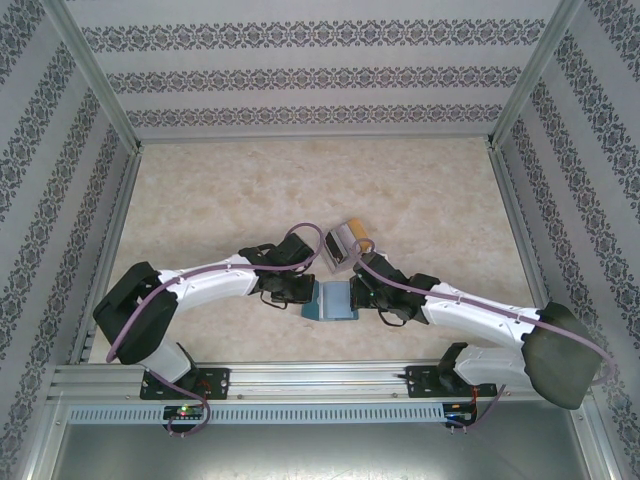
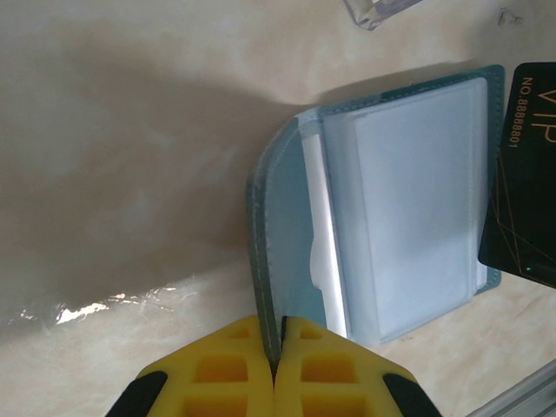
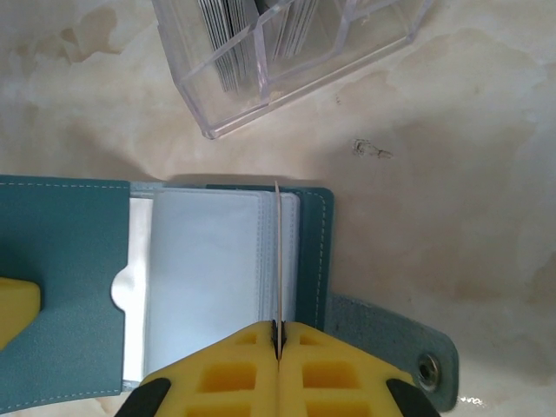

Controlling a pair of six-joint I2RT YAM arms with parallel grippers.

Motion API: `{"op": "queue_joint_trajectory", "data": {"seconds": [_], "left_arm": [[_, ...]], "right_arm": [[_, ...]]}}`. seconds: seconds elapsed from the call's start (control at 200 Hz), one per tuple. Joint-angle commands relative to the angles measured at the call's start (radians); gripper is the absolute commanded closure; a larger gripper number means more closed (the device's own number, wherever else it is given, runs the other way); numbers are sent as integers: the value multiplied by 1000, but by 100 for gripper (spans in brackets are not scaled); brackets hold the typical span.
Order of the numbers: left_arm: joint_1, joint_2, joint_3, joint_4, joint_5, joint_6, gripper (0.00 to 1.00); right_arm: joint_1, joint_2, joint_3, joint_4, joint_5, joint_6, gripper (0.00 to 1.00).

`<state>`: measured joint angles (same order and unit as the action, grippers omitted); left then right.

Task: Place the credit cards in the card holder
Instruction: Open the card holder at the bottom-center of the table, then flip over the card slot in the card holder.

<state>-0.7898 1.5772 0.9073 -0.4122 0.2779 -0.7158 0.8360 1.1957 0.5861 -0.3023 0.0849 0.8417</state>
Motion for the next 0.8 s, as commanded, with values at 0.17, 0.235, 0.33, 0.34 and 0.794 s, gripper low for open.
{"op": "queue_joint_trajectory", "data": {"seconds": [0.17, 0.235, 0.33, 0.34, 0.794], "left_arm": [[8, 17, 20, -4, -2, -11, 98], [7, 18, 19, -4, -2, -11, 98], [8, 17, 21, -6, -1, -13, 98], [8, 17, 21, -6, -1, -13, 98], [8, 13, 22, -8, 4, -13, 99]], "right_arm": [[-4, -34, 11, -5, 15, 21, 100], [-6, -31, 8, -2, 11, 23, 100], [-6, -31, 15, -11, 7, 25, 100], [-6, -32, 16, -14, 8, 26, 100], [-8, -24, 4, 26, 2, 56, 100]]}}
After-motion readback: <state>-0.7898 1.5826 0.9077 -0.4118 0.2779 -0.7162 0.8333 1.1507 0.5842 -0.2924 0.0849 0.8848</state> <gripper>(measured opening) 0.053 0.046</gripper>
